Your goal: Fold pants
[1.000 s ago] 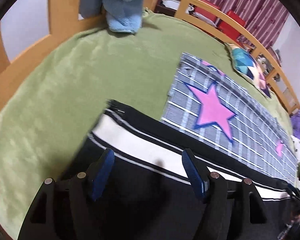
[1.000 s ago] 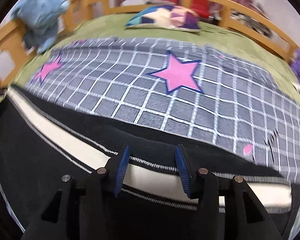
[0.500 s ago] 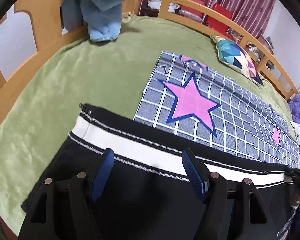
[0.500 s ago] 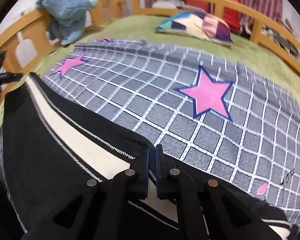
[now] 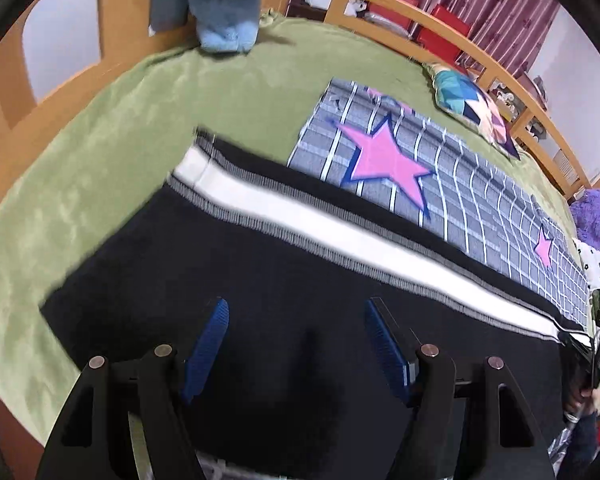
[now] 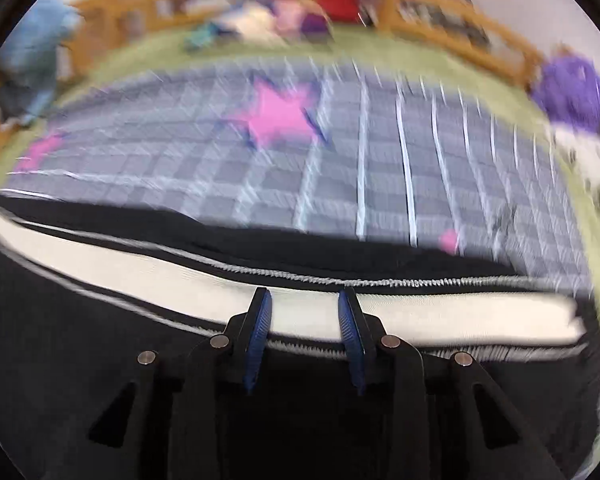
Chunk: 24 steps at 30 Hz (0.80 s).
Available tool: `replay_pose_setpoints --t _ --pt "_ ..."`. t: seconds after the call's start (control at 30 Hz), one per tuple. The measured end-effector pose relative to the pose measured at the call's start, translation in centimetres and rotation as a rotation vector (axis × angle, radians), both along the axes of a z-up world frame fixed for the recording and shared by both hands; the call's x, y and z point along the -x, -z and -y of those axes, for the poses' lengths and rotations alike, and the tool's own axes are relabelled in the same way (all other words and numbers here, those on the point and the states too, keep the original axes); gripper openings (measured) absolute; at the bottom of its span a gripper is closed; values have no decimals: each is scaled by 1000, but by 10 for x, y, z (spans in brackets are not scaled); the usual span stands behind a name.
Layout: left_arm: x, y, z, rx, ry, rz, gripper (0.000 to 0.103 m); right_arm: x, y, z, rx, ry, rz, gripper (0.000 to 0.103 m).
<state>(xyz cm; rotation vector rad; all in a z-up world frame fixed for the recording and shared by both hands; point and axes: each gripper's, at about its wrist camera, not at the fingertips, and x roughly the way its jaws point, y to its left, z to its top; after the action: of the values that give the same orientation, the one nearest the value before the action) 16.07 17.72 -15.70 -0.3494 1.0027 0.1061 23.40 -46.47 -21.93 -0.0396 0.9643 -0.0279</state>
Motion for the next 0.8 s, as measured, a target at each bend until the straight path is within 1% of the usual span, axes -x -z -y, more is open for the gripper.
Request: replay_pose_setpoints --t 0.03,0.07,0.1,0.13,0.17,0.2,0.27,0.33,0.37,0.4,0.47,0.5,0.53,0.6,0.67,0.7,0.73,0.77,0.8 --pt "6 2 0 -8 -9 -17 68 0 -1 -2 12 10 29 35" --pt "13 1 -2 -14 -18 -22 68 -1 -5 -4 22 18 24 34" --pt "25 -1 -6 -6 -28 -11 68 -2 -9 -6 17 33 15 35" --pt "34 -3 -11 6 -36 3 68 3 -18 -5 -14 53 23 35" --pt "46 -4 -18 19 -56 16 68 11 -28 -5 -49 71 54 35" --pt "55 -3 -25 23 -74 18 68 20 -36 -6 -64 84 78 38" --pt "74 1 -43 28 -127 15 68 40 -50 -11 -68 97 105 50" --pt "86 7 -59 47 -170 23 68 61 -62 -20 -56 128 144 53" --pt "90 12 -67 63 -190 26 68 73 -67 -26 -56 146 156 57" --pt "93 18 -75 80 -209 22 68 83 -70 -32 -57 160 154 58" --pt "95 30 -87 119 -238 28 67 95 -72 -44 -88 175 132 58" --pt "95 35 -92 140 -248 33 67 100 -71 -54 -108 163 107 58" --pt "92 41 -98 169 -255 36 67 106 -69 -62 -108 156 90 58" --pt "82 53 -105 221 -246 45 67 116 -69 -79 -71 159 70 58" --pt "72 58 -108 227 -243 60 66 127 -68 -100 -23 157 79 58" --pt "68 60 -110 227 -244 68 66 132 -67 -108 -24 157 73 58" --pt "63 63 -112 232 -251 78 64 136 -66 -112 -37 155 63 58" --pt "58 65 -114 240 -262 85 62 142 -64 -116 -76 146 48 58" --pt "55 67 -116 243 -274 88 57 148 -62 -120 -145 127 39 58"
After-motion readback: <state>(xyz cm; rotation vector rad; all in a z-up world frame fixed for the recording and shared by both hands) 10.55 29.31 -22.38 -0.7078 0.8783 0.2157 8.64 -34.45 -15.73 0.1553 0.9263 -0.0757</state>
